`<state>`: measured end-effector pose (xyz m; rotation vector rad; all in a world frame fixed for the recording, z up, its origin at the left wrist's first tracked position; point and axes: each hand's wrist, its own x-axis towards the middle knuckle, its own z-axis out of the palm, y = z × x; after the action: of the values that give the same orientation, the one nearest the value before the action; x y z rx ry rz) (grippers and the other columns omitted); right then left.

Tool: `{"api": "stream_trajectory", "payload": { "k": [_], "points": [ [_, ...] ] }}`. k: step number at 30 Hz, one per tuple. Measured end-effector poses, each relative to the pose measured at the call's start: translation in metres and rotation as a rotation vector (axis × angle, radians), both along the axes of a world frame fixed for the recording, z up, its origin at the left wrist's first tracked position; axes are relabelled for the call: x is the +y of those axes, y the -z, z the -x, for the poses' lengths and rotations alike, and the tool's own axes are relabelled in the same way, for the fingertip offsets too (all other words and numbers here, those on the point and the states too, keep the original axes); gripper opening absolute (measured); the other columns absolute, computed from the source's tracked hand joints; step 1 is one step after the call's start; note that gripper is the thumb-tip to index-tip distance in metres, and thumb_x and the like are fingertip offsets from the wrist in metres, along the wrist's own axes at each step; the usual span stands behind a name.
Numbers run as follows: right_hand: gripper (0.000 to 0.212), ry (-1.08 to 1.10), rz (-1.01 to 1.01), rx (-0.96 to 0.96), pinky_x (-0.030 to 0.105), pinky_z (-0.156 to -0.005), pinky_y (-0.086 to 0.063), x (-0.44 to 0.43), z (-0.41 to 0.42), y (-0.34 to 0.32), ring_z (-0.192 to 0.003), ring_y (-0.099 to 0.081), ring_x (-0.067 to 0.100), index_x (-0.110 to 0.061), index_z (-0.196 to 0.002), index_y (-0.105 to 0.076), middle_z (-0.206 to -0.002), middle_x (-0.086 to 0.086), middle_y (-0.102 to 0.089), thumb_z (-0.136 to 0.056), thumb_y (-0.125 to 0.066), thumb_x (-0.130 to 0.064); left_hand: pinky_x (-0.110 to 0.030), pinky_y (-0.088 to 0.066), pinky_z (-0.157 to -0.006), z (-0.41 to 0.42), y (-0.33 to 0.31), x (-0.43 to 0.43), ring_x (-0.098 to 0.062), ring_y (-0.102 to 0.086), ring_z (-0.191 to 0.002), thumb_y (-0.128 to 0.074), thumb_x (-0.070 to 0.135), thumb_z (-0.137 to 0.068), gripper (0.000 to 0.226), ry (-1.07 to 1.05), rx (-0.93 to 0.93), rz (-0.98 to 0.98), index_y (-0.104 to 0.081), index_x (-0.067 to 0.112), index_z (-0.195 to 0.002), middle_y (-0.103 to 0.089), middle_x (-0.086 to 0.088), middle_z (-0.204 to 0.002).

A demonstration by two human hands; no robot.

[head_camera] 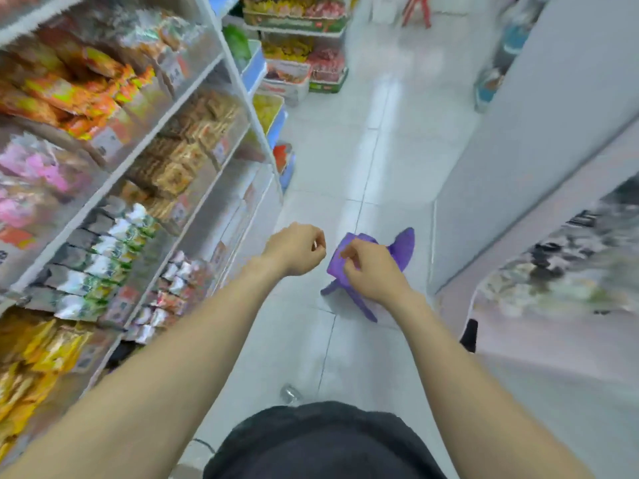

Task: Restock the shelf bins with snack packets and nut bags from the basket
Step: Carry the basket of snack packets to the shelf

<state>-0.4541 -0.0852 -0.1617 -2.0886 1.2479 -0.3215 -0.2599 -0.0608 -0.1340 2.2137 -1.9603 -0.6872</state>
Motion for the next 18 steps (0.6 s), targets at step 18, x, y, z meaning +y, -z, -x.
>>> {"api": "stream_trajectory", "payload": {
  "k": [18],
  "points": [
    [0.021, 1.152, 0.005, -0.003, 0.041, -0.075, -0.057, 0.268, 0.544, 0.008, -0.085, -0.065, 0.025, -0.019, -0.100, -0.070, -0.082, -0.003, -0.070, -0.093, -0.051, -0.022, -0.038, -0.056, -0.069, 0.628, 0.009, 0.075, -0.021, -0.065, -0.077, -0.051, 0.022, -0.090, 0.024, 1.119, 0.025, 0.073, -0.075, 0.024, -0.091, -0.070, 0.010, -0.086]
  ]
}}
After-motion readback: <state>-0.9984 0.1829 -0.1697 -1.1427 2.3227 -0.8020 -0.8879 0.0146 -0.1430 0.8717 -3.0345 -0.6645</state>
